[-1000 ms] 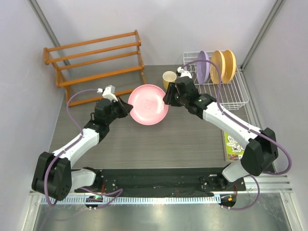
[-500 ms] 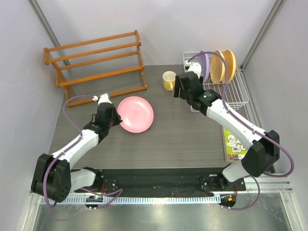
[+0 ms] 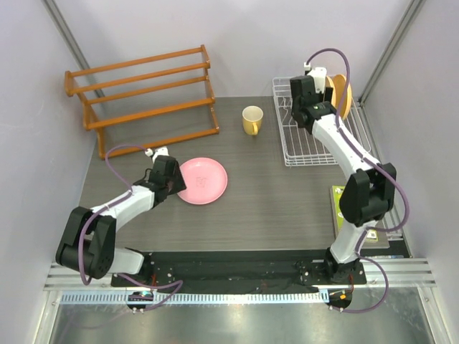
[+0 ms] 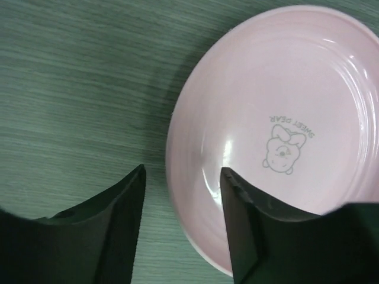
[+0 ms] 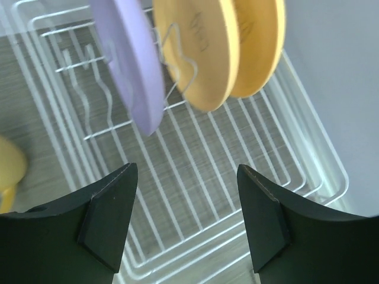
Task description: Unload the plates from the dish rack
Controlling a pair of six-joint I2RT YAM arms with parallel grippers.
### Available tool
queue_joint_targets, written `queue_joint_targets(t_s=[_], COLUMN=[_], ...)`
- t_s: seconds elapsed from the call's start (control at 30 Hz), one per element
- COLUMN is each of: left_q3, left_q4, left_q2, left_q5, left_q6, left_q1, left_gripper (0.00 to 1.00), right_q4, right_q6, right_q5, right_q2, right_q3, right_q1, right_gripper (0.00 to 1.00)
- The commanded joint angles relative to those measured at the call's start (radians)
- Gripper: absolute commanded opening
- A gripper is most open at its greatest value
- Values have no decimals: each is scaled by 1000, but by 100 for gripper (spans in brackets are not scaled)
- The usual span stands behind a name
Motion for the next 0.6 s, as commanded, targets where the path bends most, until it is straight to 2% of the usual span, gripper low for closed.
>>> queue_joint_targets(t_s=[0.0, 0.07, 0.3, 0.5, 0.57], left_q3=[-8, -10, 36, 39, 39], left_q4=[-54, -60, -97, -80, -79], left_q2=[-72, -103, -187, -178, -171], left_q5=[-51, -69, -83, -63, -65], left_q6=[19, 20, 45, 43, 45], left_q1=[-2, -2, -2, -2, -2], left_gripper=[64, 79, 82, 82, 82], right_q4=[53, 78, 136, 190, 204], right_q6=[-113, -156, -263, -368, -383], right_q5=[102, 116, 185, 268, 271], right_q2=[115, 161, 368, 463, 475], right_q3=[142, 203, 377, 463, 468], right_q1=[-19, -25, -28, -28, -28], right_gripper=[73, 72, 69, 62, 50])
